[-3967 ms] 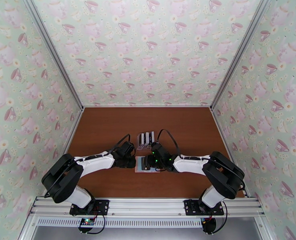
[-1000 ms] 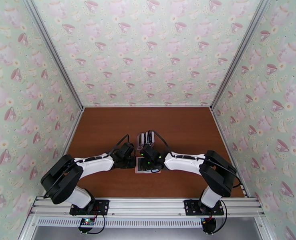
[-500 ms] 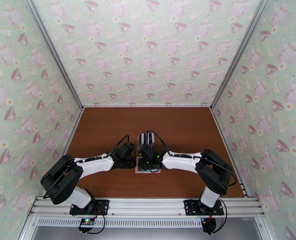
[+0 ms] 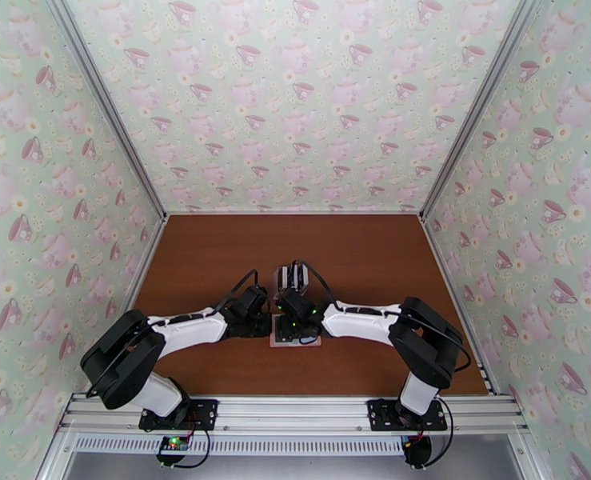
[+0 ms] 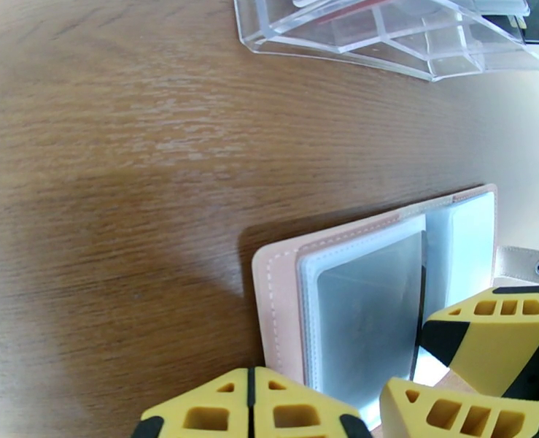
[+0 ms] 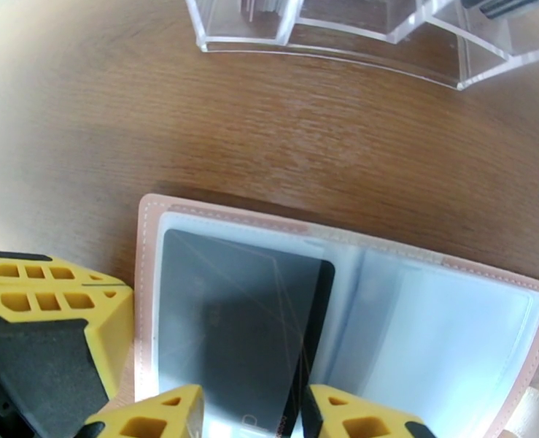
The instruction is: Put the credit cards into the card holder
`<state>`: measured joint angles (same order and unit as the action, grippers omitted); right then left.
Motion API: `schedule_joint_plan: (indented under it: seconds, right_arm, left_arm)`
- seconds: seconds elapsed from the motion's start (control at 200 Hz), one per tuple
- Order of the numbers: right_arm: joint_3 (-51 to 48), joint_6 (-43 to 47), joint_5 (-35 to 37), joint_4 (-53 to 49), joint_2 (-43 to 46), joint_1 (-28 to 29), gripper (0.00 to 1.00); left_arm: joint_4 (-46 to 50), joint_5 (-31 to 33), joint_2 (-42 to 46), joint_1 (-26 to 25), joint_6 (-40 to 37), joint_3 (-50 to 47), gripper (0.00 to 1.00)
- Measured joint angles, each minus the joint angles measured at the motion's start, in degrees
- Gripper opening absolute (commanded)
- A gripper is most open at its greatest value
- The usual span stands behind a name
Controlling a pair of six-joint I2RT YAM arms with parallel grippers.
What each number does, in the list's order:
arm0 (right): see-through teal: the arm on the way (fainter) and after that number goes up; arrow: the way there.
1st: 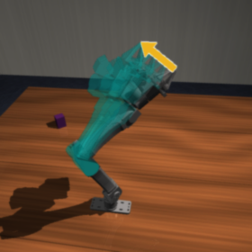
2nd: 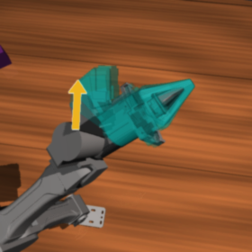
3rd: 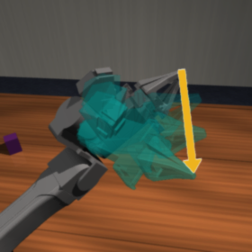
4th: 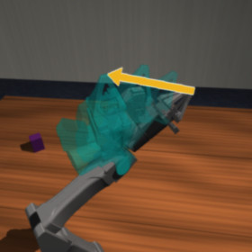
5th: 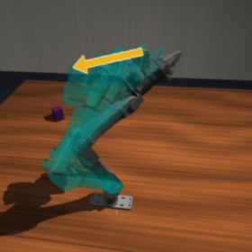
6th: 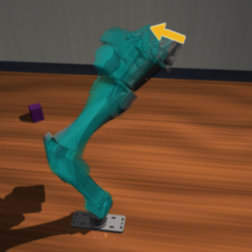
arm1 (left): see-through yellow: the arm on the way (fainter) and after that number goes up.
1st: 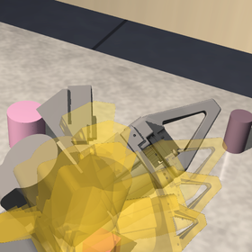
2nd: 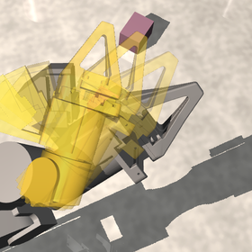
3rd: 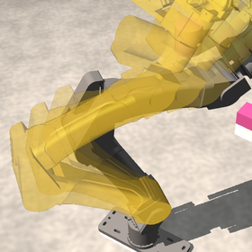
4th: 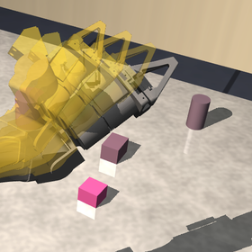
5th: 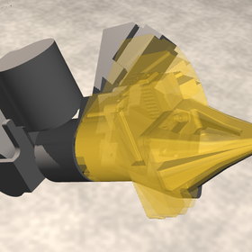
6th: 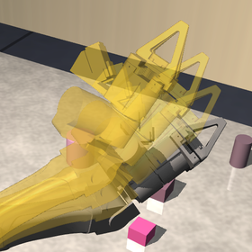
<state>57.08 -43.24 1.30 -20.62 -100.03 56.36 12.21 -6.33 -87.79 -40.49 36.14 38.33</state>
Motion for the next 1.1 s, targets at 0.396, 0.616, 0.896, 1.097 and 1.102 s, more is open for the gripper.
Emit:
schedule_joint_plan:
  seconds: [0.396,0.616,0.896,1.097,1.102]
  right_arm:
    - [-0.1,0.0,1.1,-1.0,4.1,0.0,0.47]
    - [-1.7,0.1,1.8,-1.7,9.3,-0.7,0.52]
    - [-6.5,1.0,4.6,-6.7,19.2,-5.3,0.54]
    - [-9.2,2.0,6.8,-10.7,25.0,-8.1,0.56]
    - [-9.3,2.0,6.9,-10.9,25.0,-8.1,0.57]
  left_arm:
    - [0.1,0.0,0.1,0.0,0.2,0.0,0.09]
    - [2.2,-0.8,1.2,0.0,0.1,-0.4,0.13]
    - [5.2,-1.7,2.9,0.2,0.1,-0.7,0.23]
    - [5.5,-2.1,3.0,0.2,0.1,-0.7,0.27]
    - [5.5,-2.1,3.0,0.2,0.1,-0.7,0.27]
